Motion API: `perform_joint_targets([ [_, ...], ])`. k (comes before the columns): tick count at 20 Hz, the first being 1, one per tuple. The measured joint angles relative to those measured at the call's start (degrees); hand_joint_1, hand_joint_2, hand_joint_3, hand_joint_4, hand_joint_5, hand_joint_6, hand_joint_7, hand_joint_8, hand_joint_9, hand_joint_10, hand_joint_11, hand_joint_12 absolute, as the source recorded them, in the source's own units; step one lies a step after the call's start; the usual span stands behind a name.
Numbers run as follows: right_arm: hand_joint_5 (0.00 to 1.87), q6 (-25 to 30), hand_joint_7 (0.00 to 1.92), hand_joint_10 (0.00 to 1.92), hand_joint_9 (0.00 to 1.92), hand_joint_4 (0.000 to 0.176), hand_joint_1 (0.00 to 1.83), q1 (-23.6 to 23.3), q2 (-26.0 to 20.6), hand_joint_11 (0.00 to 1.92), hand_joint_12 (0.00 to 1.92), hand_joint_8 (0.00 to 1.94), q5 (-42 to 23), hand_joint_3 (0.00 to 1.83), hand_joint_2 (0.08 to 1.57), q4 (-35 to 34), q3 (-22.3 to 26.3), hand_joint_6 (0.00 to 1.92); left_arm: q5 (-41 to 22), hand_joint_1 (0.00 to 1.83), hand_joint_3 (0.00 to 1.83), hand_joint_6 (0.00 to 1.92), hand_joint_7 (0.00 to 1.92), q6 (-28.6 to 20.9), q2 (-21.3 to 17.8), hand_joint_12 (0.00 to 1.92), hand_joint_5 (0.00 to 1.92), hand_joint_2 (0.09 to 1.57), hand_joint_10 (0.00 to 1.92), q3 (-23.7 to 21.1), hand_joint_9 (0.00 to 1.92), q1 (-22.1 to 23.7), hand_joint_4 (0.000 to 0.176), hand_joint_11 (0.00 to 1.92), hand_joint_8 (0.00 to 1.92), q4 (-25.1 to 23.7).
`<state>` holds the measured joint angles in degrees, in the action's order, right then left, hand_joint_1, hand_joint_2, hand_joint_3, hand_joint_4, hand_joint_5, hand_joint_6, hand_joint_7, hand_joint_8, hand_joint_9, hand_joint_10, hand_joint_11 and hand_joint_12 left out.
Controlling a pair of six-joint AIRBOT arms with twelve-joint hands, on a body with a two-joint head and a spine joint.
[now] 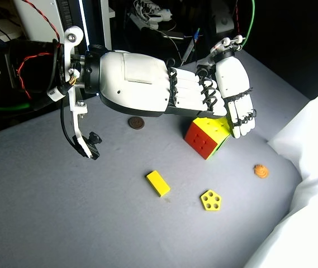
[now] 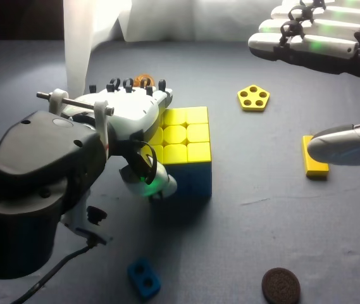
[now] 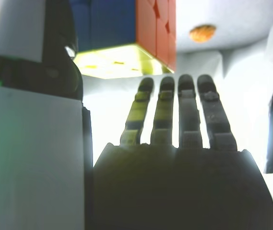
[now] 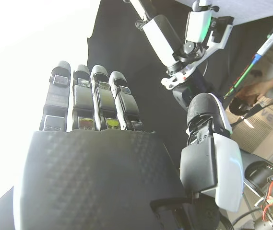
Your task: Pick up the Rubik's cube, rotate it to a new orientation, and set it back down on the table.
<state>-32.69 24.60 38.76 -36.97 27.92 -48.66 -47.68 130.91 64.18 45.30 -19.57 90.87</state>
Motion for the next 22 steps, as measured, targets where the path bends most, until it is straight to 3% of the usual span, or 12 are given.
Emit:
perform_joint_targets([
  [16, 0.00, -0.8, 0.00, 0.00, 0.00, 0.000, 0.00, 2.1, 0.1, 0.00, 0.00, 0.00, -0.1, 0.06, 1.15, -0.6, 0.5, 0.00, 2.1, 0.90, 0.00, 0.00, 0.00, -0.9, 3.0, 0.01, 0.00, 1.01, 0.00, 4.1, 0.00, -0.4, 0.000, 0.01, 0.00, -1.3],
  [17, 0.00, -2.3, 0.00, 0.00, 0.00, 0.000, 0.00, 2.1, 0.1, 0.00, 0.00, 0.00, 0.1, 0.06, 1.15, -2.0, 0.7, 0.00, 2.0, 0.89, 0.00, 0.00, 0.00, -1.2, 3.2, 0.01, 0.00, 1.02, 0.00, 4.1, 0.00, -0.4, 0.000, 0.00, 0.00, -1.4],
  [20, 0.00, -14.8, 0.00, 0.00, 0.00, 0.000, 0.00, 5.7, 0.2, 0.00, 0.00, 0.00, -3.2, 0.06, 1.16, -12.9, 2.3, 0.00, 2.3, 0.90, 0.00, 0.00, 0.00, -2.4, 3.6, 0.00, 0.00, 1.01, 0.00, 4.1, 0.00, -1.0, 0.000, 0.00, 0.00, -2.1],
  [22, 0.00, -16.3, 0.00, 0.00, 0.00, 0.000, 0.00, 8.6, 0.2, 0.00, 0.00, 0.00, -6.6, 0.06, 1.15, -13.9, 2.4, 0.00, 2.2, 0.88, 0.00, 0.00, 0.00, -2.4, 3.6, 0.00, 0.00, 1.03, 0.00, 4.3, 0.00, -1.4, 0.000, 0.00, 0.00, -2.2],
])
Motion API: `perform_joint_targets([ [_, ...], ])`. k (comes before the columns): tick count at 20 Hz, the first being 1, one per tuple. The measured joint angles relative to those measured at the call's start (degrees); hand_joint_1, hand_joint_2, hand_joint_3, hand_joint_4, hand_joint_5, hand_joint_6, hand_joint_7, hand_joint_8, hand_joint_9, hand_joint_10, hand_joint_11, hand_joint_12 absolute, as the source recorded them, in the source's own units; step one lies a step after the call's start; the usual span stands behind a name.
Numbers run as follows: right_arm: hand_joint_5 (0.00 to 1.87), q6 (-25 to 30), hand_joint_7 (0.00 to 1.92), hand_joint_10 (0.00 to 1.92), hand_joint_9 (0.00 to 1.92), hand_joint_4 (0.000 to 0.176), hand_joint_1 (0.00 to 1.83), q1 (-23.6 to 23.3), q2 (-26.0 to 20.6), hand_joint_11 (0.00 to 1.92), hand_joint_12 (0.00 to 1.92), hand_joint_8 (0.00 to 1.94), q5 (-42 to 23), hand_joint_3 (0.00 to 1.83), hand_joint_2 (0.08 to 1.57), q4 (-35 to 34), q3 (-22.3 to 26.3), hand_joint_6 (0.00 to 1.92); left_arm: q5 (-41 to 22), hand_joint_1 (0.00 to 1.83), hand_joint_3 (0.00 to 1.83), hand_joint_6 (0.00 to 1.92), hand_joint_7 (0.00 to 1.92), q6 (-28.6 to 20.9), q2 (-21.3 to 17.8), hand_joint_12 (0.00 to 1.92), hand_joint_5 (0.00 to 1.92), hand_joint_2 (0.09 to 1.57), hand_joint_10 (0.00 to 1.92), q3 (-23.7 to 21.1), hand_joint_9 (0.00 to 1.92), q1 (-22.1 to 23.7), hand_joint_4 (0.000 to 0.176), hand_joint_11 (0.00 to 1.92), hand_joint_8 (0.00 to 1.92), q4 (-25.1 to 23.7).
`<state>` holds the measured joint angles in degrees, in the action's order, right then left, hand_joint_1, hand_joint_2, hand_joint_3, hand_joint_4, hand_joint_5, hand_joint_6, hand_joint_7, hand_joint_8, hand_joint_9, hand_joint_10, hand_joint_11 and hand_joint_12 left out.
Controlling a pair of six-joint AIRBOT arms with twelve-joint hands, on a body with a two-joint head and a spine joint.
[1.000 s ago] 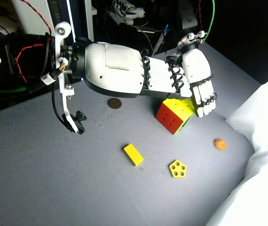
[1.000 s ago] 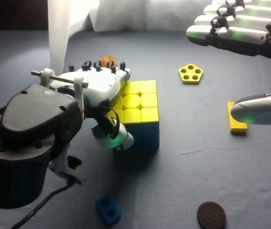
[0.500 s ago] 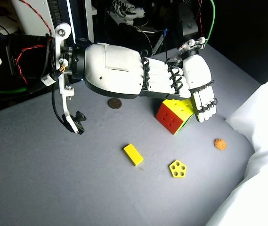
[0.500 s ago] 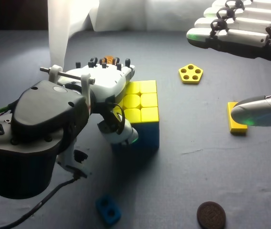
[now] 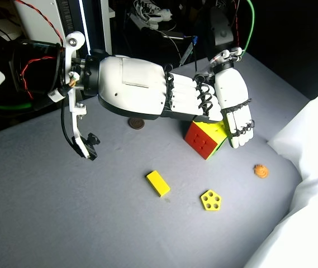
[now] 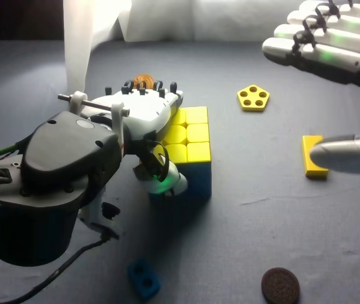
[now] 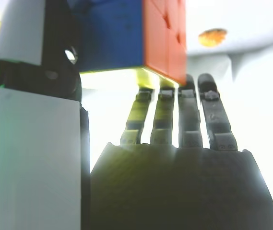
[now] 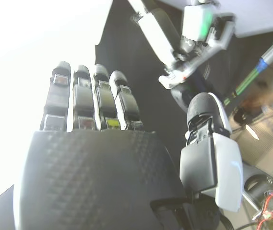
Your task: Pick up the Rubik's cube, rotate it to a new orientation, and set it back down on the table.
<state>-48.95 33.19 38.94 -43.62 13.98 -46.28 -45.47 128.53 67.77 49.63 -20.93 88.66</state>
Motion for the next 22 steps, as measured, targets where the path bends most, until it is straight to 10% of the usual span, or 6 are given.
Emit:
perform_joint_targets([
  [22, 0.00, 0.0, 0.00, 0.00, 0.00, 0.000, 0.00, 0.3, -0.1, 0.00, 0.00, 0.00, 1.1, 0.05, 1.16, 3.1, 0.8, 0.00, -0.4, 0.89, 0.00, 0.00, 0.00, -1.0, 0.3, 0.00, 0.00, 1.02, 0.00, 0.5, 0.00, -1.0, 0.000, 0.00, 0.00, -1.2],
])
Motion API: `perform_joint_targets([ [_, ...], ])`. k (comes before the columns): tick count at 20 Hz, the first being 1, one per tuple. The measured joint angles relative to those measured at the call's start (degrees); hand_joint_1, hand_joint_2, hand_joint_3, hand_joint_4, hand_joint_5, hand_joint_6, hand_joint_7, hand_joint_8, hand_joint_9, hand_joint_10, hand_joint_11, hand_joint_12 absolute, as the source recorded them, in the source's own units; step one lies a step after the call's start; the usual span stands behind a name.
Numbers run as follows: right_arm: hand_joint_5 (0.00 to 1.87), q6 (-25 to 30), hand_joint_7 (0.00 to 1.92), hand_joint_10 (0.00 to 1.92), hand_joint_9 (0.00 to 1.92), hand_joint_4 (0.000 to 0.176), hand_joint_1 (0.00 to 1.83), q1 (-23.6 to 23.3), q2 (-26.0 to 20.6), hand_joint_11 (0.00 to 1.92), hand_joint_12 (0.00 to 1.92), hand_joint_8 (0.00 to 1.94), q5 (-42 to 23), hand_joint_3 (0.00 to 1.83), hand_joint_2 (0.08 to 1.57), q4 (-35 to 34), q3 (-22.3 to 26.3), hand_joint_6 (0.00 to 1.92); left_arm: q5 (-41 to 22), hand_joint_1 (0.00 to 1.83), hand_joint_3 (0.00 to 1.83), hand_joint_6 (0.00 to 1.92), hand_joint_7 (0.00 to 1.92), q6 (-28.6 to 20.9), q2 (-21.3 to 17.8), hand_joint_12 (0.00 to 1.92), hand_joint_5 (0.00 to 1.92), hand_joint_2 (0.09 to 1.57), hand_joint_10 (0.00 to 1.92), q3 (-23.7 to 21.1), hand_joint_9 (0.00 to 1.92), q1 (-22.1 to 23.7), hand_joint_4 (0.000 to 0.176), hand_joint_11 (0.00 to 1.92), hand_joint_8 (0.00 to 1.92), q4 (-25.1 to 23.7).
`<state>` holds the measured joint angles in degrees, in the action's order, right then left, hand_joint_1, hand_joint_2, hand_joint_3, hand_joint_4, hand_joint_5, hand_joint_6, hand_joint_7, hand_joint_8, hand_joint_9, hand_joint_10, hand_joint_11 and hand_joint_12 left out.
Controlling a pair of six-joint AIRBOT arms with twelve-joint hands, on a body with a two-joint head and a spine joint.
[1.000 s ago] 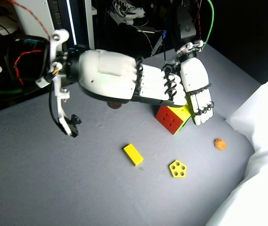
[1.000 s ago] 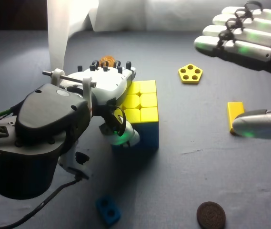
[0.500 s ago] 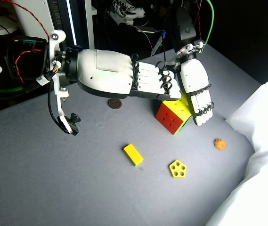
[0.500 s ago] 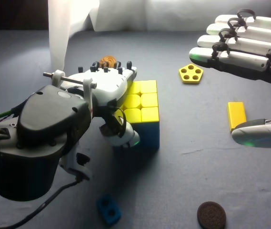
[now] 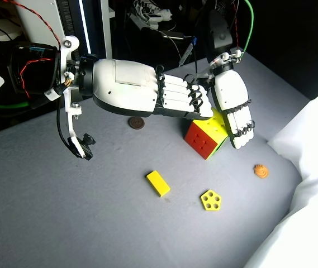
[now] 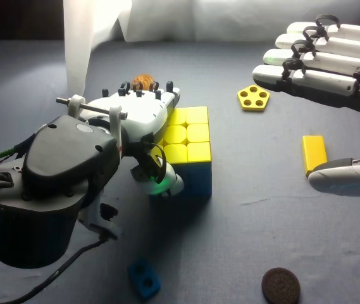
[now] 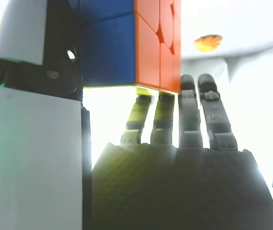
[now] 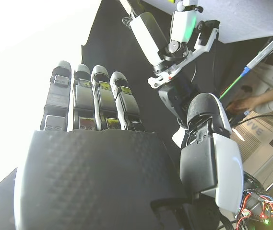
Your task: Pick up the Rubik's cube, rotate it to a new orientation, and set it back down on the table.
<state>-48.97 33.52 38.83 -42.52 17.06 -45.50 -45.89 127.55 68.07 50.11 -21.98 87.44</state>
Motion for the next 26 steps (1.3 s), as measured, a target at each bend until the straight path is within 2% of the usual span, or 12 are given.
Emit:
perform_joint_targets([
  [4, 0.00, 0.0, 0.00, 0.00, 0.00, 0.000, 0.00, 0.0, 0.0, 0.00, 0.00, 0.00, 0.0, 0.05, 1.17, 0.0, 0.0, 0.00, 0.0, 0.87, 0.01, 0.00, 0.00, -0.2, 0.0, 0.02, 0.00, 1.04, 0.00, 0.0, 0.00, 0.0, 0.000, 0.04, 0.00, 0.0],
  [5, 0.00, 0.0, 0.00, 0.00, 0.00, 0.000, 0.00, 0.0, 0.0, 0.00, 0.00, 0.00, 0.0, 0.05, 1.17, 0.0, 0.2, 0.00, 0.0, 0.94, 0.00, 0.01, 0.14, -0.2, 0.0, 0.49, 0.08, 1.07, 0.03, 0.0, 0.15, 0.0, 0.000, 0.00, 0.01, 0.0],
  [7, 0.00, 0.0, 0.00, 0.00, 0.00, 0.000, 0.00, 0.0, 0.0, 0.00, 0.00, 0.00, 0.0, 0.05, 1.18, 0.0, 0.3, 0.00, 0.0, 0.99, 0.00, 0.05, 0.38, -0.2, 0.0, 0.86, 0.30, 1.02, 0.10, 0.0, 0.36, 0.0, 0.000, 0.00, 0.05, -0.7],
  [8, 0.00, 0.0, 0.00, 0.00, 0.00, 0.000, 0.00, 0.0, 0.0, 0.00, 0.00, 0.00, 0.0, 0.05, 1.17, 0.1, 0.3, 0.00, -0.1, 1.01, 0.00, 0.15, 0.50, -0.3, 0.0, 1.03, 0.45, 1.01, 0.31, 0.0, 0.44, 0.0, 0.000, 0.00, 0.17, -1.5],
  [9, 0.00, 0.0, 0.00, 0.00, 0.00, 0.000, 0.00, 0.0, 0.0, 0.00, 0.00, 0.00, 0.0, 0.05, 1.17, 0.0, 0.3, 0.00, -0.4, 1.00, 0.00, 0.34, 0.49, -0.3, 0.0, 1.13, 0.49, 1.01, 0.70, 0.0, 0.36, 0.0, 0.000, 0.00, 0.44, -1.7],
  [10, 0.00, 0.0, 0.00, 0.00, 0.00, 0.000, 0.00, 0.0, 0.0, 0.00, 0.00, 0.00, 0.0, 0.05, 1.17, 0.0, 0.3, 0.00, -0.4, 1.01, 0.00, 0.73, 0.40, -0.3, 0.0, 1.32, 0.43, 1.03, 1.13, 0.0, 0.27, 0.0, 0.000, 0.00, 0.86, -1.7],
  [11, 0.00, 0.0, 0.00, 0.00, 0.00, 0.000, 0.00, 0.0, 0.0, 0.00, 0.00, 0.00, 0.0, 0.05, 1.18, 0.0, 0.3, 0.00, -0.2, 1.01, 0.00, 1.15, 0.32, -0.3, 0.0, 1.41, 0.35, 1.06, 1.35, 0.0, 0.25, 0.0, 0.000, 0.06, 1.21, -1.5],
  [12, 0.00, 0.0, 0.00, 0.00, 0.00, 0.000, 0.00, 0.0, 0.0, 0.00, 0.00, 0.00, 0.0, 0.05, 1.18, 0.0, 0.3, 0.00, -0.1, 1.01, 0.00, 1.32, 0.32, -0.9, 0.0, 1.61, 0.39, 1.07, 1.51, 0.0, 0.27, 0.0, 0.000, 0.15, 1.40, -0.9],
  [13, 0.00, 0.0, 0.00, 0.00, 0.00, 0.000, 0.00, 0.0, 0.0, 0.00, 0.00, 0.00, 0.0, 0.05, 1.18, 0.0, 0.3, 0.00, -0.1, 1.00, 0.01, 1.35, 0.36, -0.9, 0.0, 1.70, 0.68, 1.19, 1.60, 0.0, 0.31, 0.1, 0.001, 0.20, 1.48, -0.8],
  [15, 0.00, 0.0, 0.00, 0.00, 0.00, 0.000, 0.00, 0.0, 0.0, 0.00, 0.00, 0.00, 0.0, 0.04, 1.18, 0.0, 0.3, 0.00, -0.1, 1.08, 0.00, 1.21, 0.49, -0.9, 0.0, 1.87, 0.85, 1.18, 1.70, 0.0, 0.40, 0.3, 0.000, 0.28, 1.52, -0.6],
  [19, 0.00, 0.0, 0.00, 0.00, 0.00, 0.000, 0.00, 0.8, 0.0, 0.00, 0.00, 0.00, 0.9, 0.04, 1.18, 0.0, 0.4, 0.00, -0.2, 1.11, 0.00, 1.15, 0.43, -0.7, 0.0, 1.92, 0.89, 1.15, 1.92, -0.3, 0.40, 0.6, 0.000, 0.35, 1.78, -0.1],
  [26, 0.00, 0.0, 0.00, 0.00, 0.00, 0.000, 0.00, 0.8, 0.0, 0.00, 0.00, 0.00, 2.8, 0.04, 1.19, 0.0, 0.5, 0.00, 3.3, 1.10, 0.00, 1.14, 0.41, 6.7, -1.4, 1.92, 0.90, 1.15, 1.92, -1.8, 0.37, 5.0, 0.000, 0.34, 1.77, 5.9],
])
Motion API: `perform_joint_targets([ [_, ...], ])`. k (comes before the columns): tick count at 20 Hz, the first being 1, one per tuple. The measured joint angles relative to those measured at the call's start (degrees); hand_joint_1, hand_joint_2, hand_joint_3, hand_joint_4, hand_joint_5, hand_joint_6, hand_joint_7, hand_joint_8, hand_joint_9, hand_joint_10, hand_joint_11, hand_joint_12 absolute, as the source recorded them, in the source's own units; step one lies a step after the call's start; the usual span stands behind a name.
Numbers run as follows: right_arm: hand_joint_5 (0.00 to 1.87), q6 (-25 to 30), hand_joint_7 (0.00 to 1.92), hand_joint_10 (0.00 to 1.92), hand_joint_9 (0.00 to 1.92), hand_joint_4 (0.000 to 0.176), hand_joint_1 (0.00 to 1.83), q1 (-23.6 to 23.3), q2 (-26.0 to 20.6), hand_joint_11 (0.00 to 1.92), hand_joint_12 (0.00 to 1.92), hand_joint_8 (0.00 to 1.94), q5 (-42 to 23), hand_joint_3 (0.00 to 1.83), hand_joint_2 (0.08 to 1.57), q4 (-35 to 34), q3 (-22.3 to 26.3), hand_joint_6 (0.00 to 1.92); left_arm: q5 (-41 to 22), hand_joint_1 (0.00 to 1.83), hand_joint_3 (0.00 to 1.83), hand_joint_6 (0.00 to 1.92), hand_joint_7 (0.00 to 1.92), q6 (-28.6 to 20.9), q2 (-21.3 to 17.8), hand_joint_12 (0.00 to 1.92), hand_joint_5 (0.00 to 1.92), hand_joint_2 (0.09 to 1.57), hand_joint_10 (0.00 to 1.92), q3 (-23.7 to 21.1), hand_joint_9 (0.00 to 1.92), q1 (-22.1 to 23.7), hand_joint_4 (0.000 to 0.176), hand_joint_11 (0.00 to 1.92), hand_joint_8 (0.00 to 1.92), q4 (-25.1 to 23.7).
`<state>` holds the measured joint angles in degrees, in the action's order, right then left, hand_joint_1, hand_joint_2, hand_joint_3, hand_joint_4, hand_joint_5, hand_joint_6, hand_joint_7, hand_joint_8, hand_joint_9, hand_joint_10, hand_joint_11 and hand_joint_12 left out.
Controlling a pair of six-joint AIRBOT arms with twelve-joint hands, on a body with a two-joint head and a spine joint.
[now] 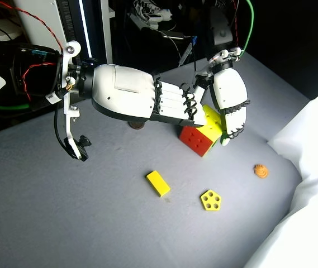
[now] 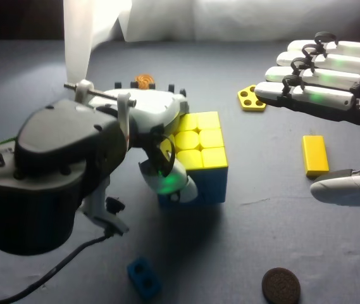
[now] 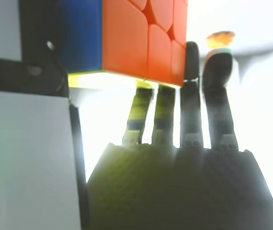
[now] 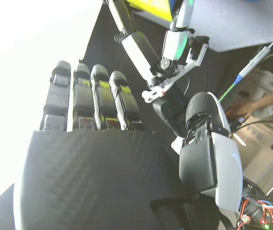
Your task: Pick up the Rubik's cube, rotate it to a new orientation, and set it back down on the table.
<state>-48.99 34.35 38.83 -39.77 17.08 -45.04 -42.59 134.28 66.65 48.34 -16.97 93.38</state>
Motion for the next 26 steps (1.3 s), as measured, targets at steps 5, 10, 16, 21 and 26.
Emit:
perform_joint_targets([
  [5, 0.00, -0.2, 0.00, 0.00, 0.00, 0.000, 0.00, 0.0, -1.4, 0.00, 0.00, 0.00, -3.8, 0.04, 1.19, 0.0, 0.0, 0.00, 2.0, 1.10, 0.00, 1.20, 0.41, 5.2, -2.6, 1.90, 0.86, 1.17, 1.83, -2.1, 0.36, 4.5, 0.000, 0.29, 1.69, 3.9],
  [10, 0.00, -0.2, 0.00, 0.00, 0.00, 0.000, 0.00, 0.0, -2.2, 0.00, 0.00, 0.00, -7.8, 0.04, 1.19, 1.1, 0.0, 0.00, 2.1, 1.08, 0.00, 1.23, 0.39, 5.5, -3.4, 1.88, 0.84, 1.18, 1.82, -3.5, 0.34, 7.8, 0.000, 0.27, 1.67, 5.1],
  [16, 0.00, 0.0, 0.04, 0.04, 0.09, 0.000, 0.00, -2.7, -0.3, 0.00, 0.00, 0.02, -2.6, 0.03, 1.18, 2.4, 0.0, 0.00, 2.5, 1.10, 0.01, 1.20, 0.41, 5.6, -3.4, 1.92, 0.85, 1.17, 1.84, -4.3, 0.36, 9.0, 0.000, 0.30, 1.68, 6.0],
  [21, 0.00, 0.0, 0.47, 1.92, 0.64, 0.000, 0.00, -2.3, 0.0, 0.57, 1.92, 1.87, -0.6, 0.00, 1.22, 3.0, 0.0, 0.00, 2.1, 1.09, 0.00, 1.10, 0.44, 5.6, -3.8, 1.92, 0.92, 1.14, 1.83, -4.8, 0.40, 9.1, 0.000, 0.35, 1.67, 6.2],
  [26, 0.00, 0.0, 0.85, 1.92, 1.05, 0.000, 0.00, -2.3, 0.1, 0.98, 1.92, 1.94, 1.0, 0.00, 1.22, 3.2, 0.4, 0.00, 2.0, 1.12, 0.00, 1.12, 0.41, 5.7, -3.8, 1.92, 0.91, 1.14, 1.88, -4.8, 0.36, 9.5, 0.000, 0.33, 1.71, 6.4],
])
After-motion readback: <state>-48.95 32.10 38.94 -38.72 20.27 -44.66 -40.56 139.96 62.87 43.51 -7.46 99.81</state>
